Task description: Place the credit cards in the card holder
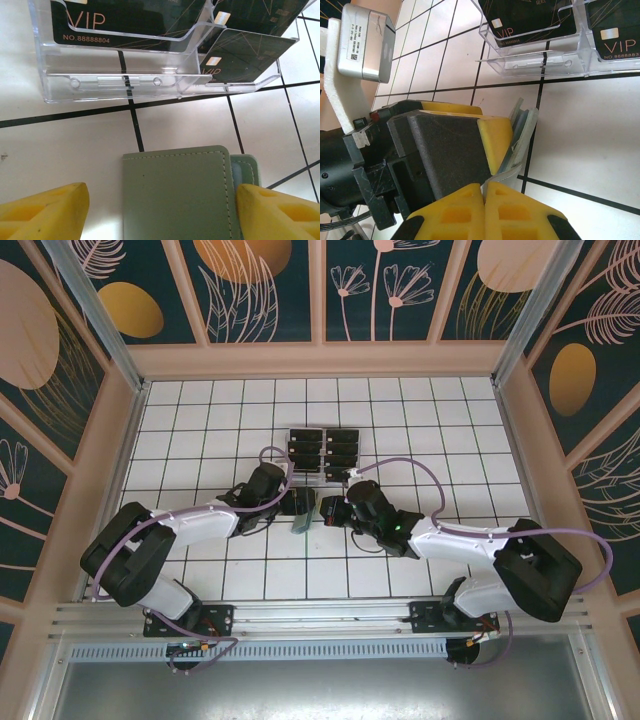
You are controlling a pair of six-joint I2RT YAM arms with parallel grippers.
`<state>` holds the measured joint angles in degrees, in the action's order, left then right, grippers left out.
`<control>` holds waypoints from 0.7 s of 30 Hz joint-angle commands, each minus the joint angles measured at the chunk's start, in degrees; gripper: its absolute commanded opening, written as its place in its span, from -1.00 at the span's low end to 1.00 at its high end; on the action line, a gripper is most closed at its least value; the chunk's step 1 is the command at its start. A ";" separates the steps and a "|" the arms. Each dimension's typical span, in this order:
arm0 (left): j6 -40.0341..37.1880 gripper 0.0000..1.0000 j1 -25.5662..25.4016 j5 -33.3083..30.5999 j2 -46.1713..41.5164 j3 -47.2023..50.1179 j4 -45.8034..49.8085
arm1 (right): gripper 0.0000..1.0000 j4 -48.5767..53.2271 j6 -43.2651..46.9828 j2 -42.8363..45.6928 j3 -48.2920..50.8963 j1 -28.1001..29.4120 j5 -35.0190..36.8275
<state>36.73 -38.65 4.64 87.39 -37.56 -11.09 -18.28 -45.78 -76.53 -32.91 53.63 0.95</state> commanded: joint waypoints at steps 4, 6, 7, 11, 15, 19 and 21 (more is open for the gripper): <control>-2.10 0.49 -0.28 -4.42 -1.12 -0.86 3.92 | -1.00 -2.37 -0.14 1.91 0.60 -0.17 0.17; -2.10 0.49 -0.25 -5.00 -1.68 -0.68 4.14 | -1.00 -2.28 -0.19 2.00 0.98 -0.43 0.19; -2.10 0.49 -0.21 -5.25 -1.99 -0.61 4.39 | -1.00 -2.28 -0.28 2.09 1.32 -0.60 0.19; -1.75 0.48 -0.23 -6.10 -3.13 0.14 4.63 | -1.00 -2.37 -0.67 2.59 2.87 -1.32 0.36; -1.57 0.48 -0.24 -6.63 -4.56 0.76 4.93 | -1.00 -2.52 -1.23 2.88 4.91 -2.05 0.95; -1.40 0.47 -0.27 -7.62 -6.02 1.93 5.63 | -1.00 -3.69 -2.26 2.31 7.38 -2.93 0.91; -1.14 0.47 -0.23 -8.23 -6.93 2.88 5.81 | -1.00 -4.42 -2.56 1.78 8.49 -3.33 1.12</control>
<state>36.01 -38.65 -1.69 82.19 -36.27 -7.22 -19.94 -47.05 -74.87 -25.93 50.94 1.02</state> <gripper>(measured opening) 0.736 0.046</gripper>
